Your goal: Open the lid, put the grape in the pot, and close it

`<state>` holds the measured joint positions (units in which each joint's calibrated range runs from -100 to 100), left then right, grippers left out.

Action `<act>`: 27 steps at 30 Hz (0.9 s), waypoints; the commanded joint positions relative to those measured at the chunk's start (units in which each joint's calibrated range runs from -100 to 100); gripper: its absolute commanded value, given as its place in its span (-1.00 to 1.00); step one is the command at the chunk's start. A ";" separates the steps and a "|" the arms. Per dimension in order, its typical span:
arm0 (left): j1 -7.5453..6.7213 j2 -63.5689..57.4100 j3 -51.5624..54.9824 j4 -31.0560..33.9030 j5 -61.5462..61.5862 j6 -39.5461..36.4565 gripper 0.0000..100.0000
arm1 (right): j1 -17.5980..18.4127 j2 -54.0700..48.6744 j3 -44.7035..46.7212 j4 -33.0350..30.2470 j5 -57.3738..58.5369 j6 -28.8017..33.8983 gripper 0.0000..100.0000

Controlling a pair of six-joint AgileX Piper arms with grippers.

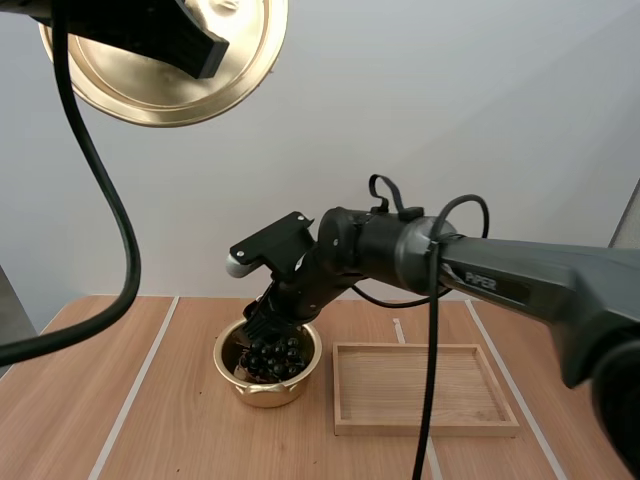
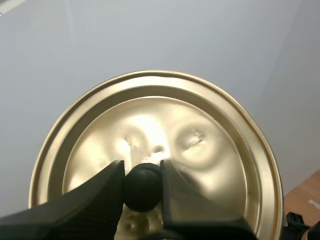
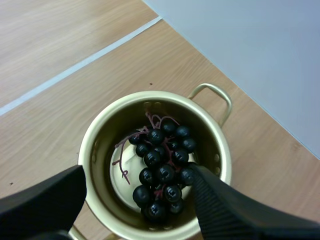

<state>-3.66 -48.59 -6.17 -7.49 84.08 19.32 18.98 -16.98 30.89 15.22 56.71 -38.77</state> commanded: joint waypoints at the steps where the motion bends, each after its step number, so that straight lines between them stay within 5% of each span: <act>1: -0.29 -0.03 -0.23 0.73 -0.89 -0.49 -1.00 | -1.48 -5.20 -0.47 -1.49 6.78 1.43 0.67; 4: -0.29 1.00 0.06 1.96 -0.85 -0.40 -1.00 | -3.07 -8.54 -0.47 -1.62 11.07 2.97 -0.21; 6: -0.29 1.66 0.06 2.62 -0.69 -0.40 -1.00 | -4.29 -10.97 -0.47 -1.76 14.66 2.96 -0.98; 12: -0.29 4.95 0.06 2.99 3.56 -0.40 -1.00 | -7.19 -16.64 0.08 -1.76 22.23 3.92 -1.00; 27: -0.29 18.99 8.76 1.64 7.81 1.33 -1.00 | -11.95 -46.40 19.80 -2.25 28.85 5.54 -1.00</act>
<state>-3.66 -33.07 -3.24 -4.54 91.35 19.32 7.38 -54.66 48.77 13.35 80.71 -34.29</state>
